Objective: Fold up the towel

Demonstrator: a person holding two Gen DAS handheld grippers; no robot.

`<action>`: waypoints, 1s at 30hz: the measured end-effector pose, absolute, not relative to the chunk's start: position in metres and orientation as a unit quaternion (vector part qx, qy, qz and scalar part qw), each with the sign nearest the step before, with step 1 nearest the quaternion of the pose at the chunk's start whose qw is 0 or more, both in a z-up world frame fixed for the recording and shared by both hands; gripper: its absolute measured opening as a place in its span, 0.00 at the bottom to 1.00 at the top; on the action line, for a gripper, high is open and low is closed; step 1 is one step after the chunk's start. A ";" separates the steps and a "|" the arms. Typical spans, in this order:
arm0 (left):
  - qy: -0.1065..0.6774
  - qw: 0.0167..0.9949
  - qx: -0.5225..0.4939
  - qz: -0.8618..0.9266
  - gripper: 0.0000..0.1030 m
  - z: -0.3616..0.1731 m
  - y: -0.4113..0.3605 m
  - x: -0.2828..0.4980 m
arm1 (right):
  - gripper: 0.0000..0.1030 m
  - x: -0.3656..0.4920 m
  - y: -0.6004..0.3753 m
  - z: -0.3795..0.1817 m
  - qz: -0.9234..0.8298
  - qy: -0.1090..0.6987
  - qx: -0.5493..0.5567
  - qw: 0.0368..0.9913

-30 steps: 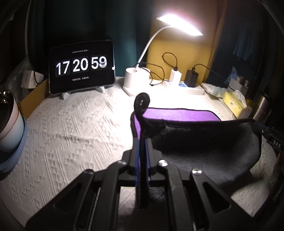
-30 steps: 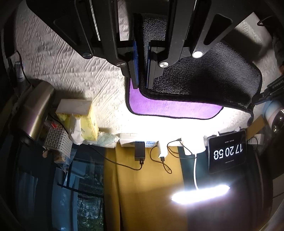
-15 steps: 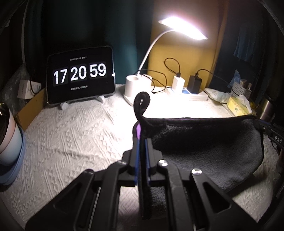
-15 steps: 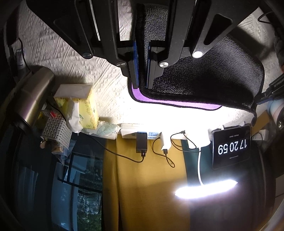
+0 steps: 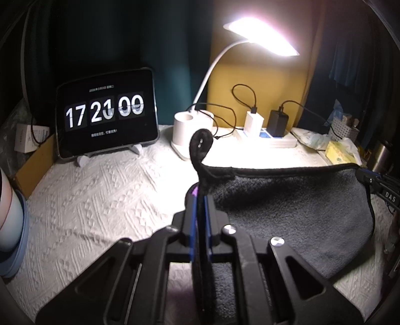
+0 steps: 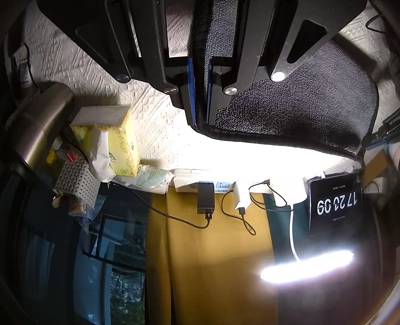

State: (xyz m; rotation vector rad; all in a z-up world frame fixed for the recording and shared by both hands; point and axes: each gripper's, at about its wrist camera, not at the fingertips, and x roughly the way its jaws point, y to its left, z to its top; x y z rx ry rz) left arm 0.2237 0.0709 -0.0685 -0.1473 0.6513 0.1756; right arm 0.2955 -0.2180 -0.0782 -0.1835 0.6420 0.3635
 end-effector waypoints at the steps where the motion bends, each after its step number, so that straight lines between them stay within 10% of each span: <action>1: 0.320 0.941 -0.072 0.086 0.06 -0.069 0.072 0.226 | 0.09 0.298 -0.218 -0.079 0.178 0.313 -0.090 0.928; 30: 0.358 0.927 -0.068 0.089 0.06 -0.100 0.087 0.295 | 0.09 0.368 -0.201 -0.116 0.170 0.338 -0.091 0.921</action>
